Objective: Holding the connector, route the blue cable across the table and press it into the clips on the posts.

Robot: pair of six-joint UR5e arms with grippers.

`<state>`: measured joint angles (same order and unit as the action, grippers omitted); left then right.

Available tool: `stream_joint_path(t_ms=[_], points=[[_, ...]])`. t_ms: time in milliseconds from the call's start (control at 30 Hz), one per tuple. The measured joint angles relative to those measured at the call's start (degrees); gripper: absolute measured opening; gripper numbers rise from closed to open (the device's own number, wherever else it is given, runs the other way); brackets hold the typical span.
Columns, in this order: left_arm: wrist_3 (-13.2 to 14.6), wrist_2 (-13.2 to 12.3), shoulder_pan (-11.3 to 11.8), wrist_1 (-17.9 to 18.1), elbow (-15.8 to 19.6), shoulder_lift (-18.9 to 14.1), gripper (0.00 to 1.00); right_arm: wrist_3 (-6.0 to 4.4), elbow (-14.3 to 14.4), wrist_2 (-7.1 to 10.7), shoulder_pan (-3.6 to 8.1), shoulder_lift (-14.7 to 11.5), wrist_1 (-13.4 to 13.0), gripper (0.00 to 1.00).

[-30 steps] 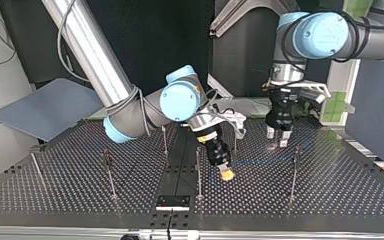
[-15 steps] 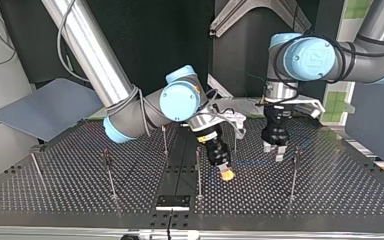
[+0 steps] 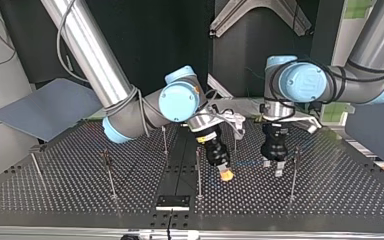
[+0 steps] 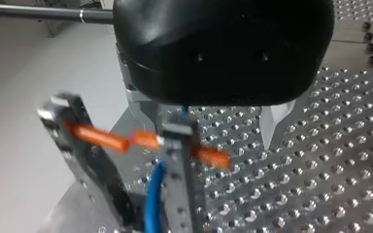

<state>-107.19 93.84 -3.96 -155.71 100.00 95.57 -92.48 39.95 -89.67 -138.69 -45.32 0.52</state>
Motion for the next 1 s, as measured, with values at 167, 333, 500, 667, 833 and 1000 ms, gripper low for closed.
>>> stream_joint_path(t_ms=[167,333,500,667,833,1000], points=[[0.03,1.18,0.03,0.09,-0.09,0.17,0.82,0.01,0.00,0.01,0.04,0.00,0.07,0.00],[0.26,2.97,0.03,-0.02,-0.09,0.23,0.44,0.00,0.00,0.02,0.05,0.00,0.14,0.00],[0.36,3.85,0.04,-0.66,-0.09,0.20,0.00,0.00,0.00,0.03,0.05,0.00,0.25,0.00],[0.86,5.56,0.01,-1.81,-0.09,0.18,0.00,0.00,0.00,0.08,-0.01,0.00,0.40,0.00],[1.33,7.12,-0.03,-3.00,0.44,0.17,0.00,-0.02,0.00,0.24,-0.08,0.07,0.43,0.00],[2.52,9.00,-0.38,-3.73,2.05,0.17,0.00,-0.14,0.35,0.57,-0.31,0.39,0.46,0.00]])
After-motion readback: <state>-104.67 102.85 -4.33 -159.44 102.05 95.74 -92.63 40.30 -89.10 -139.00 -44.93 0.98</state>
